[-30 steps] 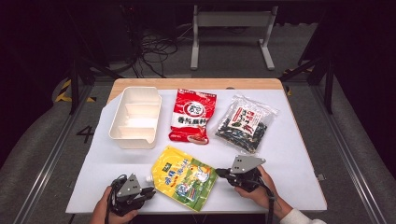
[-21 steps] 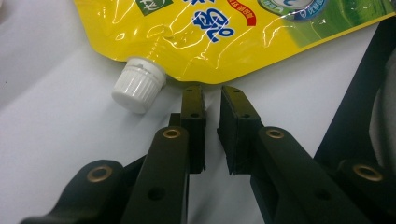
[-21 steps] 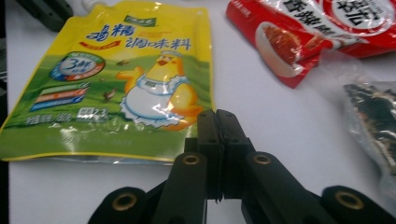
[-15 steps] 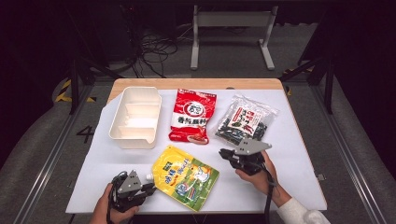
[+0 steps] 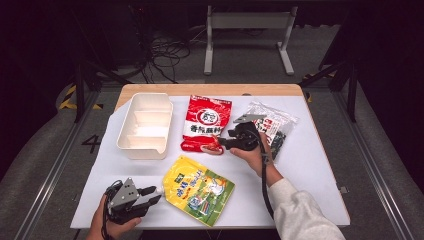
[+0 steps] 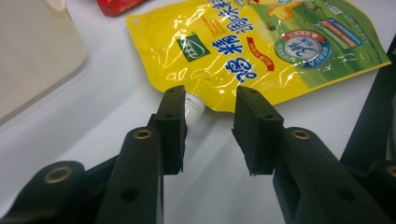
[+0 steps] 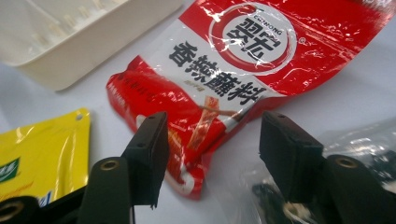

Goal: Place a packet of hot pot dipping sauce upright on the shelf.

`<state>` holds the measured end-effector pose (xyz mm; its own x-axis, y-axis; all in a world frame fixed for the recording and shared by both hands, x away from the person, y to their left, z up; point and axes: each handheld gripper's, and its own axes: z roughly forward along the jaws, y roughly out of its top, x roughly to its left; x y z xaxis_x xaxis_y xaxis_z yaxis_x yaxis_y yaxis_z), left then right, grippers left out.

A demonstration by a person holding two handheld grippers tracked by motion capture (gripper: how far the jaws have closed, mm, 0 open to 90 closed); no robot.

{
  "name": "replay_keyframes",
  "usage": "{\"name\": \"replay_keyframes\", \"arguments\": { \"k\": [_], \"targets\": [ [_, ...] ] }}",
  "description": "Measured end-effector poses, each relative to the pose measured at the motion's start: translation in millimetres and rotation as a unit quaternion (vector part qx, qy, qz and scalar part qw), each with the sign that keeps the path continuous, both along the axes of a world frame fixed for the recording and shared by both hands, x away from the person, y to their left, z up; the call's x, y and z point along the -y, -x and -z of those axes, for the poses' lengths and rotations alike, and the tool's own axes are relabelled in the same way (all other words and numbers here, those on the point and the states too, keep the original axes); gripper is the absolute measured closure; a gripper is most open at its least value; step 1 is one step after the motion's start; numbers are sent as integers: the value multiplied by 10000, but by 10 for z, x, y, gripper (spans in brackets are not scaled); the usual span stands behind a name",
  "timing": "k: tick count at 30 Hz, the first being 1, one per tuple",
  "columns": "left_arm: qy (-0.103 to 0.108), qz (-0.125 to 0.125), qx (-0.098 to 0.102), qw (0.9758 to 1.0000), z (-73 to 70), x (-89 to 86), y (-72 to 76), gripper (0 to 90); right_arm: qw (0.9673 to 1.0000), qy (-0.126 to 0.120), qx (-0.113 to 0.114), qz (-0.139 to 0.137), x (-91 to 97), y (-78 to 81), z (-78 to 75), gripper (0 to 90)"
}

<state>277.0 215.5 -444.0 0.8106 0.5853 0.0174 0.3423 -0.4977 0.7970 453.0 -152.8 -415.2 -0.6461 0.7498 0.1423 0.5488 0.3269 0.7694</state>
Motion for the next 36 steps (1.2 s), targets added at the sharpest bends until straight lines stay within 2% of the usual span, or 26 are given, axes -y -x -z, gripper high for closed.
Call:
{"name": "replay_keyframes", "arguments": {
  "k": [2, 3, 4, 5, 9, 13, 14, 18, 24, 25, 26, 30, 31, 33, 35, 36],
  "targets": [
    [14, -27, 7, 10000, -6, -16, -19, 632, 9998, -77, -171, 115, -66, -87, 41, 386],
    [14, -27, 7, 10000, -6, -16, -19, 624, 9998, -77, -171, 115, -66, -87, 41, 386],
    [17, -57, -16, 10000, -7, -20, -29, 620, 9993, -17, -336, 151, -143, -176, 93, 361],
    [31, -52, -6, 10000, -6, -24, -42, 620, 9993, -17, -336, 151, -143, -176, 93, 361],
    [55, -1, -17, 10000, -7, -18, -53, 605, 9971, 117, -655, 380, -238, -307, 214, 304],
    [56, 42, -100, 9999, 11, -2, -62, 588, 9932, -124, -909, 712, -249, -379, 279, 276],
    [34, 52, -115, 9999, 10, 4, -63, 582, 9920, -211, -1040, 678, -265, -402, 291, 279],
    [32, 128, -114, 9998, 6, 34, -70, 569, 9886, -430, -1278, 670, -321, -456, 315, 356],
    [25, 99, -186, 9998, 17, 55, -98, 530, 9859, -667, -1290, 827, -295, -449, 315, 648],
    [25, 99, -186, 9998, 17, 55, -98, 525, 9859, -667, -1290, 827, -295, -449, 315, 648],
    [32, 90, -193, 9998, 18, 59, -103, 521, 9868, -656, -1246, 796, -289, -441, 305, 713],
    [37, -6, -174, 9998, 1, 64, -142, 440, 9891, -607, -1126, 725, -299, -422, 290, 769],
    [53, -110, -219, 9997, -2, 64, -158, 440, 9898, -591, -1088, 699, -301, -415, 286, 780],
    [134, -214, -312, 9992, -9, 48, -196, 378, 9920, -537, -951, 632, -310, -380, 271, 802],
    [96, -359, -256, 9990, -17, 47, -225, 272, 9932, -572, -853, 546, -298, -337, 266, 808],
    [188, -376, -265, 9988, -26, 41, -237, 264, 9937, -602, -795, 509, -284, -315, 268, 810]
  ]
}}
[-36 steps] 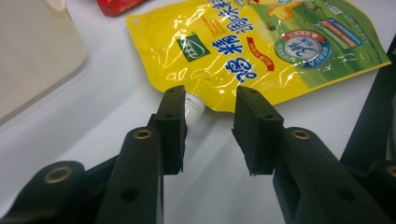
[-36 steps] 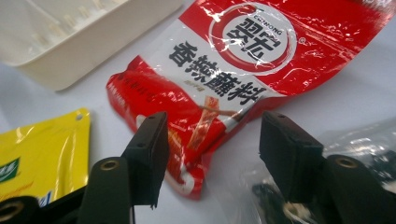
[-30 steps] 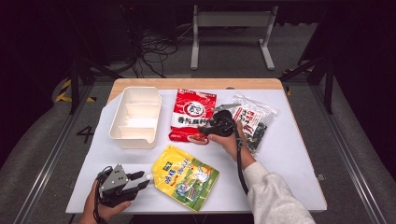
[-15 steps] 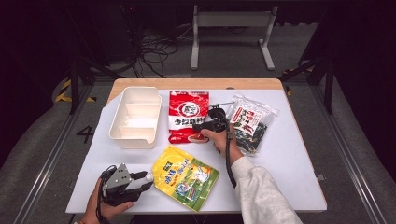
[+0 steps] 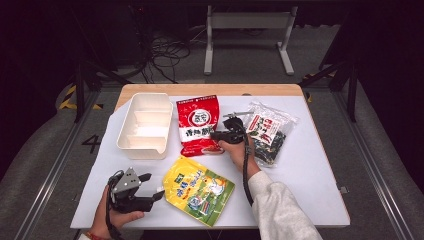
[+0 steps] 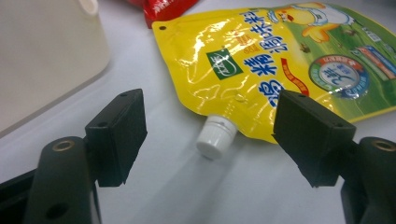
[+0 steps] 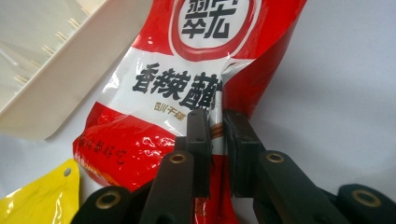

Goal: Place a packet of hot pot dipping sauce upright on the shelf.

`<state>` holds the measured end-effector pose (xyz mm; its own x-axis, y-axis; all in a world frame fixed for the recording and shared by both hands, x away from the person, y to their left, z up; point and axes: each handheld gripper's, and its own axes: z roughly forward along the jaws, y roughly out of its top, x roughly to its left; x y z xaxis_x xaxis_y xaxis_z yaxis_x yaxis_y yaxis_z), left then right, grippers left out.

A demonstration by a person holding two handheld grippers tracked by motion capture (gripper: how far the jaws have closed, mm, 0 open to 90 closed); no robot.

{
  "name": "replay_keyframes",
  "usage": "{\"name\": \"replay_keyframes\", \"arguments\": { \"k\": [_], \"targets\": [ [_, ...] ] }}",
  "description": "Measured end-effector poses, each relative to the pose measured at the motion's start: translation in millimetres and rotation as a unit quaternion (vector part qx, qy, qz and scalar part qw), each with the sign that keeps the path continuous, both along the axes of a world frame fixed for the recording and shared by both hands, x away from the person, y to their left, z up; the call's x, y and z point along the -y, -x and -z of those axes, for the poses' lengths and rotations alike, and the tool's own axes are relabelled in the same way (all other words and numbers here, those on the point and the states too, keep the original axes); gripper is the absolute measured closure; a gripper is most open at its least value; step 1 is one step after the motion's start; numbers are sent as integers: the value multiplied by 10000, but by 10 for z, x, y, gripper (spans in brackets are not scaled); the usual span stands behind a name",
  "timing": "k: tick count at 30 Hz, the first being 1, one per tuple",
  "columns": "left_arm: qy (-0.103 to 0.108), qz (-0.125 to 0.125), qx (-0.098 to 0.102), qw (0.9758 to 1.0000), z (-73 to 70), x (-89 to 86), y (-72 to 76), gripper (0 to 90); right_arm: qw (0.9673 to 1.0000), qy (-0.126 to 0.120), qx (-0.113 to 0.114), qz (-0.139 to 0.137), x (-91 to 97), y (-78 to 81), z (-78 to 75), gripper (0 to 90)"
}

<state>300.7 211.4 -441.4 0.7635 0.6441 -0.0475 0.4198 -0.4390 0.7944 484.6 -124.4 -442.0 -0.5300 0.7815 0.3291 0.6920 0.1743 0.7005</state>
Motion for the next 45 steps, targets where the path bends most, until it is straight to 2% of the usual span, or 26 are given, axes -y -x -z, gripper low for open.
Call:
{"name": "replay_keyframes", "arguments": {
  "k": [4, 5, 11, 12, 15, 18, 19, 21, 23, 29, 30, 34, 37, 40, 42, 43, 45],
  "targets": [
    [103, -205, -20, 9997, -39, 0, -51, 194, 9987, -112, 468, -174, 52, 113, -63, 820],
    [191, -240, -18, 9995, -50, -2, -58, 187, 9979, -119, 590, -237, 64, 147, -90, 824],
    [434, -253, 46, 9987, -140, 0, -142, 161, 9936, -183, 1080, -289, 152, 316, -200, 832],
    [434, -253, 46, 9987, -140, 0, -142, 161, 9936, -183, 1080, -289, 152, 316, -200, 832],
    [564, -250, 80, 9981, -185, 20, -184, 161, 9883, -360, 1429, -381, 265, 459, -265, 837],
    [559, -238, 137, 9981, -214, 61, -237, 160, 9858, -424, 1579, -386, 317, 527, -294, 838],
    [578, -329, 85, 9978, -226, 107, -272, 159, 9848, -434, 1637, -376, 335, 549, -303, 839],
    [579, -325, 122, 9977, -230, 127, -299, 159, 9840, -489, 1675, -353, 353, 572, -309, 839],
    [671, -294, 83, 9973, -243, 170, -336, 155, 9807, -568, 1813, -456, 404, 646, -336, 840],
    [856, -165, -114, 9961, -250, 365, -513, 154, 9777, -652, 1929, -516, 469, 743, -358, 840],
    [837, -150, -103, 9963, -249, 406, -541, 155, 9757, -712, 2007, -510, 494, 788, -360, 840],
    [969, -77, -137, 9952, -255, 535, -642, 156, 9733, -802, 2069, -586, 520, 840, -367, 840],
    [1125, -7, -96, 9936, -291, 662, -739, 163, 9700, -825, 2166, -728, 524, 908, -371, 839],
    [1183, -3, -50, 9930, -303, 708, -773, 187, 9689, -856, 2181, -795, 530, 931, -366, 839],
    [1311, 8, 10, 9914, -313, 750, -807, 211, 9677, -925, 2189, -847, 544, 957, -364, 839],
    [1315, 49, 29, 9913, -316, 756, -815, 225, 9674, -928, 2187, -872, 544, 964, -366, 839],
    [1328, 150, 156, 9909, -327, 775, -816, 289, 9670, -967, 2176, -901, 540, 980, -369, 839]
  ]
}}
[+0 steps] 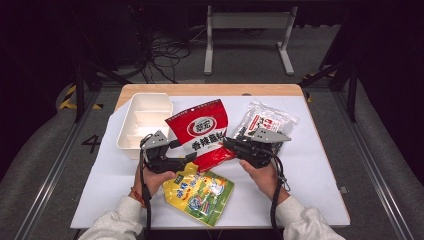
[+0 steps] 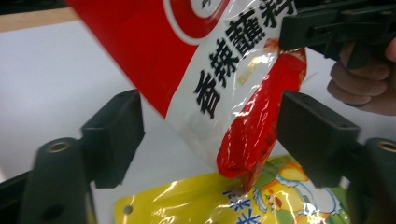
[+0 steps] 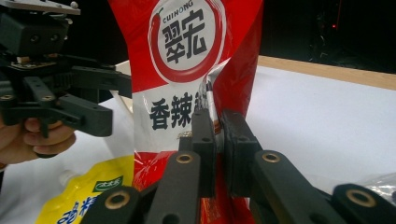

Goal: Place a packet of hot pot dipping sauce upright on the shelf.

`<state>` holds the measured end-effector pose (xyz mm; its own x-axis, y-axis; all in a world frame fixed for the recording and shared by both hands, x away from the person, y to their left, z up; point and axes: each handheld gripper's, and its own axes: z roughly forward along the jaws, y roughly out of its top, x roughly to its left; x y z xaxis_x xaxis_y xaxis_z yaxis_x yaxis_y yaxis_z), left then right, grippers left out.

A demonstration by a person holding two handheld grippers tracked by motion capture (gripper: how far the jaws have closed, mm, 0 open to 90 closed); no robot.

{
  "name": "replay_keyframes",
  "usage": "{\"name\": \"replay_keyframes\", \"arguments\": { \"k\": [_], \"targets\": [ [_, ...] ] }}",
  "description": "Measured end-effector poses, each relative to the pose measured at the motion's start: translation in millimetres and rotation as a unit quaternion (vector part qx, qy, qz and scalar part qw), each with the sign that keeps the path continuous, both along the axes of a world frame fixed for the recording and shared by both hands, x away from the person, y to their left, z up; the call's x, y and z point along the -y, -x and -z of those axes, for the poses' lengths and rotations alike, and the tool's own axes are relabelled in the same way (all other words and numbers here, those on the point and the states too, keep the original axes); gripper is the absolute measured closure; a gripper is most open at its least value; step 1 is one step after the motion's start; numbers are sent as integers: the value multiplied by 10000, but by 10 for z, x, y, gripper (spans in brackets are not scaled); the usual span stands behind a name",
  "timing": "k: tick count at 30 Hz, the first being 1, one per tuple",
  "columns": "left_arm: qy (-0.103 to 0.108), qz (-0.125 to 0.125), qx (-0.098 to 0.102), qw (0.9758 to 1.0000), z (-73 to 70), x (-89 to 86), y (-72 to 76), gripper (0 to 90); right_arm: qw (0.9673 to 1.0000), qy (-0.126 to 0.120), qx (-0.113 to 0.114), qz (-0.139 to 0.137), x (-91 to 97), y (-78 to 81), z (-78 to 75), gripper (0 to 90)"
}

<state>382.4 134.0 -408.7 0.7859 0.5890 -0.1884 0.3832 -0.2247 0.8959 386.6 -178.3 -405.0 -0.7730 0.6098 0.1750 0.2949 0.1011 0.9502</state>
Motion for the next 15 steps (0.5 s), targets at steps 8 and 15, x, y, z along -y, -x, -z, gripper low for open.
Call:
{"name": "replay_keyframes", "arguments": {
  "k": [8, 15],
  "targets": [
    [375, 142, 283, 9988, -50, -6, 15, 466, 9994, -33, 26, -344, -96, 78, -8, 838],
    [519, 213, 510, 9971, -133, -112, 41, 865, 9984, 33, 33, -555, -186, 131, 4, 835]
  ]
}}
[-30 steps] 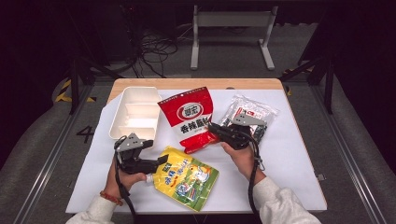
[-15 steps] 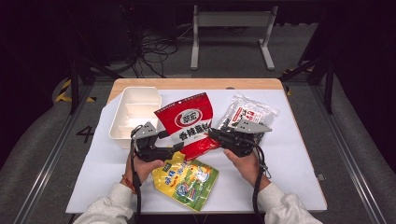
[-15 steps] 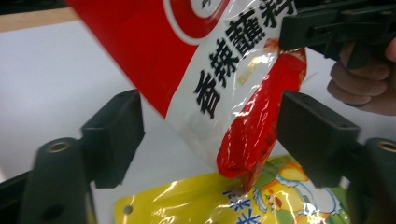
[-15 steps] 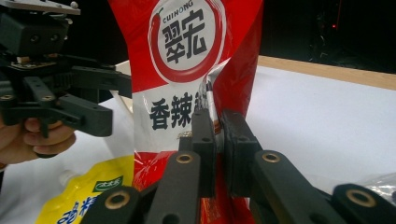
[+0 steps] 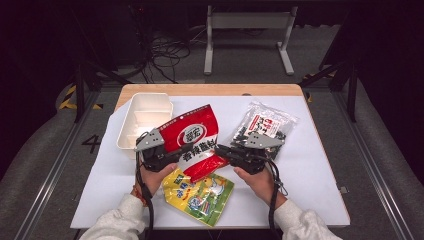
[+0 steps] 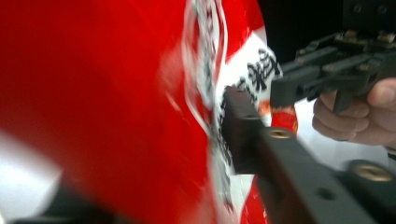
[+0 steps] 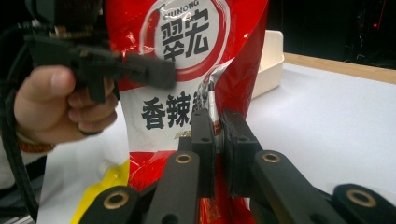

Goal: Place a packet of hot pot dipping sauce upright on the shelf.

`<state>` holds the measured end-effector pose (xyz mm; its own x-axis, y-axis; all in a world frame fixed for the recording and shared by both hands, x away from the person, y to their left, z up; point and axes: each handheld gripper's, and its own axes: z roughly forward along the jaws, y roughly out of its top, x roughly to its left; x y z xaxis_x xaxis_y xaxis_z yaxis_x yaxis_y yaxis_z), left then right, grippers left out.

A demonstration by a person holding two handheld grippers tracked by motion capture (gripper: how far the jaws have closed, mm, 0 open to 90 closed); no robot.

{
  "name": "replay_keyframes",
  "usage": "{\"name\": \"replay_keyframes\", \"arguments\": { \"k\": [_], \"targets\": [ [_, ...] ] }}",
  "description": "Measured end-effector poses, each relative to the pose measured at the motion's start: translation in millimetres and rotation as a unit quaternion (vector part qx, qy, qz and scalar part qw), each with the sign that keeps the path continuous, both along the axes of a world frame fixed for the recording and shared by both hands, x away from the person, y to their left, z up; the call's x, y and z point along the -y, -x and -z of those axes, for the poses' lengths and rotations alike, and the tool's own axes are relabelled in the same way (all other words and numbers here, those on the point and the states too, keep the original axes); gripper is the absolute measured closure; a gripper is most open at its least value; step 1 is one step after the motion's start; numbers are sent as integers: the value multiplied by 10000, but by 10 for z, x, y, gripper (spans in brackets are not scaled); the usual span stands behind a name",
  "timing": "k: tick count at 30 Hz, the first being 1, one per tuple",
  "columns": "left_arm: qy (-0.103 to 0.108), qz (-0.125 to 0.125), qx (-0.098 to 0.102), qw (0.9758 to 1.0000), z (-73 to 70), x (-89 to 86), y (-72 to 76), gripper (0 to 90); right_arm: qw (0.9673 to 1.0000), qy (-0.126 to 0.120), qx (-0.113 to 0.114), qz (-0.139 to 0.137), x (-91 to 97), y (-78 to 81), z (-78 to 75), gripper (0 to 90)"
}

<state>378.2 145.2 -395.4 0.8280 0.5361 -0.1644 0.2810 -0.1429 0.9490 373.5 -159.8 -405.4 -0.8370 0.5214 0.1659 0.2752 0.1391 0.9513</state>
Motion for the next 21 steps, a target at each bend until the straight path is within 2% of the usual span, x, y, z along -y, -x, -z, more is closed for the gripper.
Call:
{"name": "replay_keyframes", "arguments": {
  "k": [1, 4, 6, 7, 8, 13, 15, 17, 18, 20, 21],
  "targets": [
    [29, 25, 2, 10000, -10, -13, 3, 893, 10000, 34, -3, -3, -14, 1, 10, 834],
    [-80, 109, 95, 9999, -47, -19, 15, 898, 9999, 164, 38, -23, -54, 3, 30, 834],
    [-125, 184, 107, 9997, -77, -26, 23, 899, 9998, 173, 35, -13, -71, 3, 40, 833],
    [-149, 183, 182, 9996, -98, -36, 27, 899, 9998, 200, 32, -23, -77, 6, 45, 832],
    [-121, 201, 154, 9996, -110, -37, 38, 900, 9998, 197, 40, -45, -77, 8, 53, 830],
    [-348, 330, 379, 9981, -194, -15, 86, 900, 9993, 349, 83, -107, -87, 26, 32, 785],
    [-331, 363, 457, 9977, -202, -23, 78, 900, 9993, 350, 94, -63, -77, 36, 19, 806],
    [-322, 362, 447, 9978, -204, -23, 78, 900, 9992, 391, 86, -54, -77, 40, 16, 805],
    [-337, 386, 458, 9976, -208, -24, 85, 900, 9991, 425, 76, -26, -74, 38, 19, 781],
    [-352, 425, 501, 9972, -222, -25, 106, 900, 9994, 326, -30, 64, -49, 15, 28, 662],
    [-386, 432, 556, 9968, -235, -22, 120, 900, 9994, 311, -91, 94, -41, 5, 32, 687]
  ]
}}
